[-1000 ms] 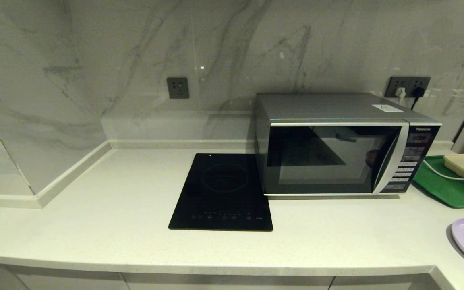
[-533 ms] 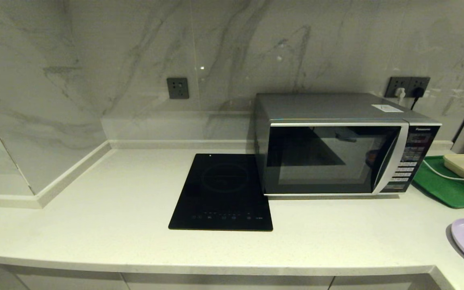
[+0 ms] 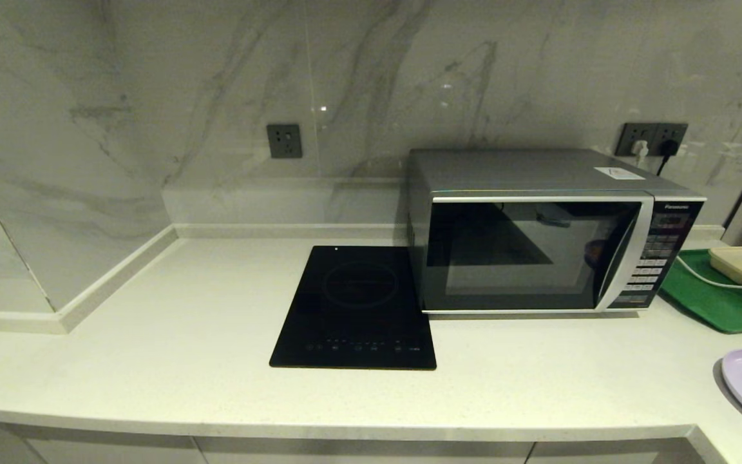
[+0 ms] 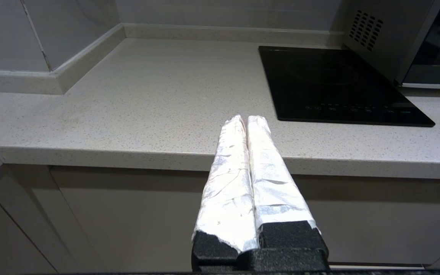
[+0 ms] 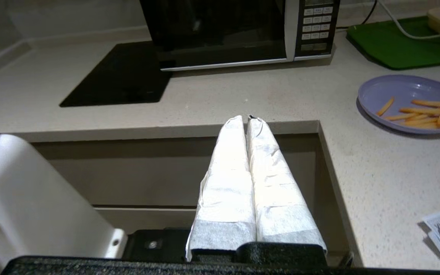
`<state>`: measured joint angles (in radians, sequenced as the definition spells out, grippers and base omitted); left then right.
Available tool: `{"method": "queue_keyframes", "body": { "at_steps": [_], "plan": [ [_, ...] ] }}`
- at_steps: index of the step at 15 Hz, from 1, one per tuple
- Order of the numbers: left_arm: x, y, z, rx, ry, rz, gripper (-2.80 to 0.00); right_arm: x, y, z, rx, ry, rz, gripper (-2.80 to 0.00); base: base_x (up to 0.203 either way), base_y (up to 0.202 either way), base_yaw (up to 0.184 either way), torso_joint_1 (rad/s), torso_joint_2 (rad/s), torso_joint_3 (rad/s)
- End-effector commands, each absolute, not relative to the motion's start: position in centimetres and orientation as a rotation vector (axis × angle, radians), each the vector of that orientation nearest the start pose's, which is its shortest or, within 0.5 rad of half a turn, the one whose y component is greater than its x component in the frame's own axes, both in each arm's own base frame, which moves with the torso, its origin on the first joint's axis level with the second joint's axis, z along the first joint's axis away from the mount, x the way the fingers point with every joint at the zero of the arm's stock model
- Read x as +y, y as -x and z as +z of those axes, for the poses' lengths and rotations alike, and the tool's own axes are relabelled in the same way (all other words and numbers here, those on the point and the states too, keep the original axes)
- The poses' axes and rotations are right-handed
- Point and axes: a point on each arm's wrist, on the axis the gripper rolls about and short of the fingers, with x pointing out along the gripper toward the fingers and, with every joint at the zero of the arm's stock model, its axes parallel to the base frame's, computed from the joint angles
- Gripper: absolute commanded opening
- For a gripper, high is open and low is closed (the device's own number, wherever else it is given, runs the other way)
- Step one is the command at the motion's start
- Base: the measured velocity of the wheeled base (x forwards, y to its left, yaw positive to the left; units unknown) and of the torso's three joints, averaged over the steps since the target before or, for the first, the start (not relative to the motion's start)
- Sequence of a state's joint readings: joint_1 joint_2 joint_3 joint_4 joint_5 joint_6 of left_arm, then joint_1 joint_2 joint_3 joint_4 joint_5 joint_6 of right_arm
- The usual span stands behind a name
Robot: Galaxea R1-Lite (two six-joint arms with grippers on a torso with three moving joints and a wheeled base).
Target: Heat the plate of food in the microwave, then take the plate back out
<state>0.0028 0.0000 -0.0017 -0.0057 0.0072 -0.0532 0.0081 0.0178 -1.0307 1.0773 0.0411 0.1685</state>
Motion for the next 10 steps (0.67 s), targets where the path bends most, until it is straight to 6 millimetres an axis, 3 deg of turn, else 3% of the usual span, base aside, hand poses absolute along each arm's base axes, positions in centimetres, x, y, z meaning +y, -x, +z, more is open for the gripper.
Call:
{"method": "queue_keyframes", "body": {
  "at_steps": [1, 6, 10],
  "plan": [
    [0.0, 2.3, 7.7, -0.008, 0.054, 0.011, -2.80, 0.0, 13.1, 17.0, 0.092, -0.152, 0.041, -2.80, 0.000, 0.000, 0.000, 0.000, 0.00, 0.000],
    [0.0, 2.3, 7.7, -0.008, 0.054, 0.011, -2.80, 0.0, 5.8, 12.5, 0.053, -0.133, 0.017, -2.80, 0.000, 0.000, 0.000, 0.000, 0.00, 0.000],
    [0.0, 2.3, 7.7, -0.008, 0.054, 0.011, -2.80, -0.1, 2.4, 8.0, -0.013, -0.070, -0.009, -2.80, 0.000, 0.000, 0.000, 0.000, 0.00, 0.000]
  ]
}}
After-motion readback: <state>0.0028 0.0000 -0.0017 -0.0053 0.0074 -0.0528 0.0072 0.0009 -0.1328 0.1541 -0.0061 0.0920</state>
